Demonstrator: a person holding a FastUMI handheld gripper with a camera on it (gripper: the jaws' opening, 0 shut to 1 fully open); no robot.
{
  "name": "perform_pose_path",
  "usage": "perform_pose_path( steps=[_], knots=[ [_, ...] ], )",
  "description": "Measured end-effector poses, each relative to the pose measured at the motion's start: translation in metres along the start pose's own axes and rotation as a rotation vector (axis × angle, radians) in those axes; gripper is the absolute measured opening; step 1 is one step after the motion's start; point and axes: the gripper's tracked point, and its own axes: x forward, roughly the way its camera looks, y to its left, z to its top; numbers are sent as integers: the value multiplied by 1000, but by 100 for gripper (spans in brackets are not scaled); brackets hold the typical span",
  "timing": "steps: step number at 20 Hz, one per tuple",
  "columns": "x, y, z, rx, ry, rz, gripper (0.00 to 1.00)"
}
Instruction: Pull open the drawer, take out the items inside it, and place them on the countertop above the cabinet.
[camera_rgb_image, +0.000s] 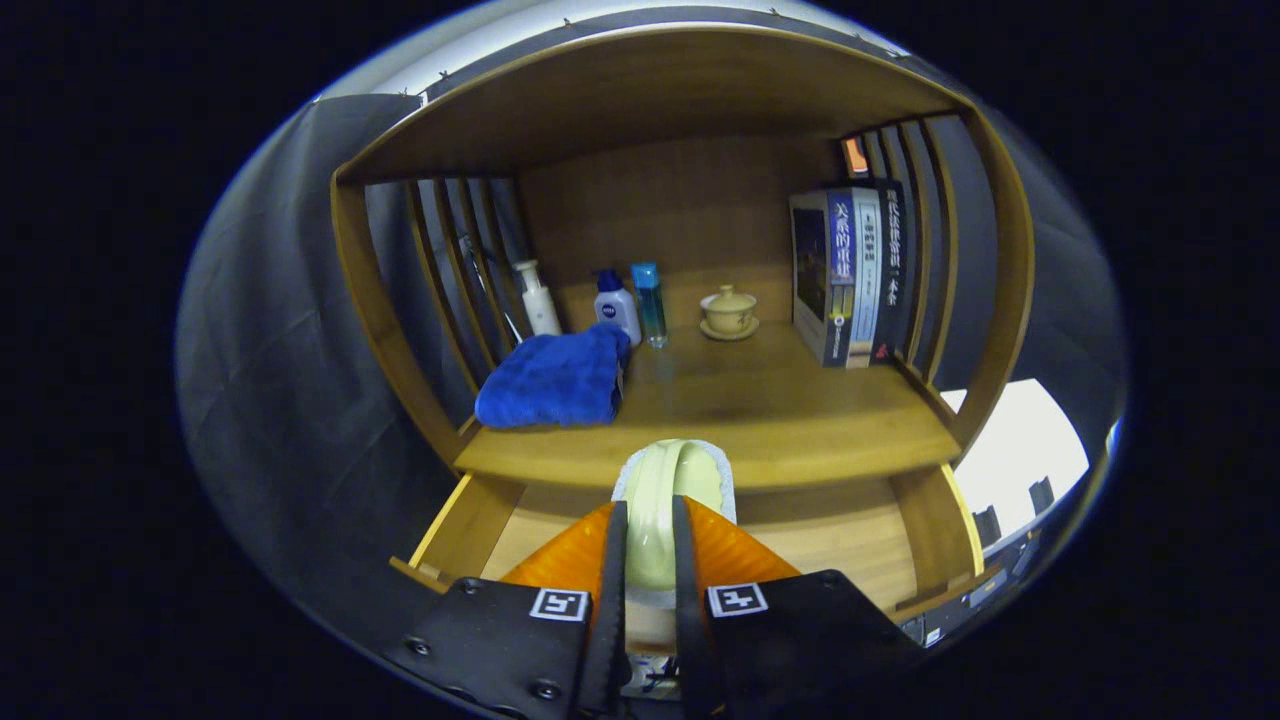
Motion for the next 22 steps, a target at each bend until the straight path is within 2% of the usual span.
perform_pose_path(
  steps=[6,13,22],
  knots=[
    [46,-7,43,-27,-64,-16,30],
    [89,-28,47,51,-109,-65,30],
    [107,-36,41,-6,-84,-106,31]
  ],
)
